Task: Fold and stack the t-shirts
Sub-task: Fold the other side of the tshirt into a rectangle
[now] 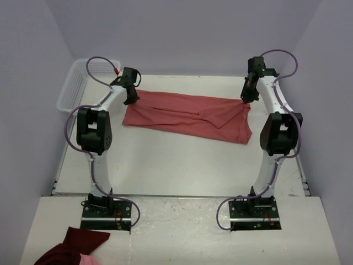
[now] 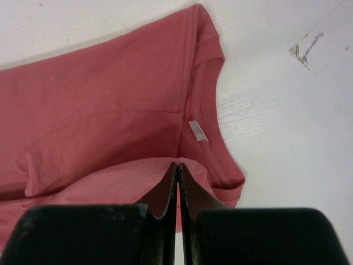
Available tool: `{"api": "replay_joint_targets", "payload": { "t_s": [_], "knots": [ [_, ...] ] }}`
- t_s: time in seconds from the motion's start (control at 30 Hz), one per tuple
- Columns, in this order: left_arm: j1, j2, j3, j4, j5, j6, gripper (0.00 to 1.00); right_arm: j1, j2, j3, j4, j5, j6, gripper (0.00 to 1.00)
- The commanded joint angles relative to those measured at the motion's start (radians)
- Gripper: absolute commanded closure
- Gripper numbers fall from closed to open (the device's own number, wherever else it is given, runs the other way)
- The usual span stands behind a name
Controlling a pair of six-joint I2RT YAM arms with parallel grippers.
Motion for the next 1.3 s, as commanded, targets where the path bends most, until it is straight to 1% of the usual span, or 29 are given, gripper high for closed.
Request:
{"api": "replay_joint_targets", "payload": {
  "t_s": [0.0, 0.03, 0.07, 0.1, 0.13, 0.17, 0.23, 0.27, 0.3, 0.33, 0.37, 0.4, 0.43, 0.47, 0.5, 0.57, 0.63, 0.67, 0.7, 0.77, 0.8, 0.83, 0.9, 0.93, 1.03, 1.13, 1.27],
  "knots": [
    [0.020, 0.035, 0.098, -0.014, 0.000, 0.026, 0.97, -0.002, 0.036, 0.102, -0.017, -0.015, -0.032, 1.00],
    [0.021, 0.045, 0.107, -0.022, -0.001, 0.026, 0.90, -0.002, 0.047, 0.118, -0.016, -0.021, -0.035, 1.00],
    [0.023, 0.056, 0.115, -0.022, 0.002, 0.022, 0.69, -0.002, 0.059, 0.147, -0.011, -0.026, -0.042, 1.00],
    [0.026, 0.061, 0.122, -0.019, -0.010, 0.018, 0.54, -0.002, 0.083, 0.159, 0.013, -0.029, -0.049, 1.00],
    [0.027, 0.061, 0.127, -0.016, -0.030, 0.009, 0.36, -0.002, 0.100, 0.179, 0.021, -0.035, -0.074, 0.97],
    [0.027, 0.055, 0.132, -0.013, -0.050, -0.004, 0.10, -0.002, 0.120, 0.244, 0.020, -0.038, -0.081, 0.94],
    [0.027, 0.036, 0.144, 0.001, -0.114, -0.023, 0.05, -0.036, 0.168, 0.292, 0.058, -0.047, -0.095, 0.92],
    [0.026, -0.003, 0.123, 0.026, -0.116, -0.026, 0.00, -0.045, 0.180, 0.340, 0.066, -0.138, -0.099, 0.66],
    [0.021, -0.026, 0.116, 0.041, -0.119, -0.029, 0.00, -0.047, 0.211, 0.380, 0.046, -0.147, -0.093, 0.59],
    [0.015, -0.049, 0.110, 0.041, -0.125, -0.040, 0.00, -0.044, 0.211, 0.407, 0.031, -0.135, -0.069, 0.56],
    [0.004, -0.110, 0.096, 0.050, -0.124, -0.046, 0.00, -0.035, 0.197, 0.396, 0.026, -0.135, -0.059, 0.51],
    [-0.023, -0.149, 0.037, 0.125, -0.107, -0.029, 0.00, -0.027, 0.136, 0.365, 0.041, -0.138, -0.053, 0.48],
    [-0.032, -0.210, 0.008, 0.154, -0.080, -0.006, 0.00, -0.019, 0.095, 0.319, 0.061, -0.118, -0.047, 0.46],
    [-0.042, -0.232, -0.035, 0.188, 0.016, -0.006, 0.00, -0.015, 0.014, 0.218, 0.102, -0.112, -0.052, 0.38],
    [-0.045, -0.249, -0.049, 0.198, 0.061, -0.005, 0.00, 0.013, 0.013, 0.183, 0.102, -0.124, -0.052, 0.33],
    [-0.056, -0.264, -0.066, 0.188, 0.134, -0.003, 0.00, 0.039, -0.056, 0.126, 0.078, -0.116, -0.052, 0.31],
    [-0.080, -0.275, -0.085, 0.179, 0.195, 0.005, 0.02, 0.066, -0.102, 0.098, 0.026, -0.154, -0.056, 0.30],
    [-0.100, -0.278, -0.107, 0.181, 0.204, 0.008, 0.04, 0.076, -0.119, 0.048, 0.018, -0.168, -0.056, 0.30],
    [-0.112, -0.281, -0.121, 0.185, 0.207, 0.009, 0.08, 0.088, -0.136, 0.020, 0.018, -0.209, -0.064, 0.31],
    [-0.125, -0.283, -0.161, 0.196, 0.232, 0.018, 0.09, 0.113, -0.177, -0.078, 0.049, -0.256, -0.064, 0.32],
    [-0.129, -0.281, -0.175, 0.202, 0.253, 0.014, 0.11, 0.114, -0.183, -0.101, 0.055, -0.285, -0.055, 0.34],
    [-0.132, -0.277, -0.187, 0.210, 0.266, 0.017, 0.11, 0.117, -0.185, -0.137, 0.058, -0.327, -0.052, 0.38],
    [-0.135, -0.264, -0.210, 0.213, 0.280, 0.023, 0.11, 0.126, -0.177, -0.161, 0.053, -0.322, -0.055, 0.43],
    [-0.137, -0.258, -0.215, 0.213, 0.284, 0.032, 0.11, 0.136, -0.173, -0.183, 0.050, -0.297, -0.058, 0.48],
    [-0.137, -0.258, -0.237, 0.211, 0.283, 0.040, 0.11, 0.142, -0.137, -0.227, 0.056, -0.279, -0.078, 0.57],
    [-0.137, -0.267, -0.258, 0.219, 0.287, 0.046, 0.11, 0.145, -0.087, -0.235, 0.052, -0.257, -0.088, 0.62],
    [-0.146, -0.274, -0.273, 0.224, 0.316, 0.043, 0.12, 0.155, -0.036, -0.226, 0.063, -0.263, -0.075, 0.64]
  ]
}}
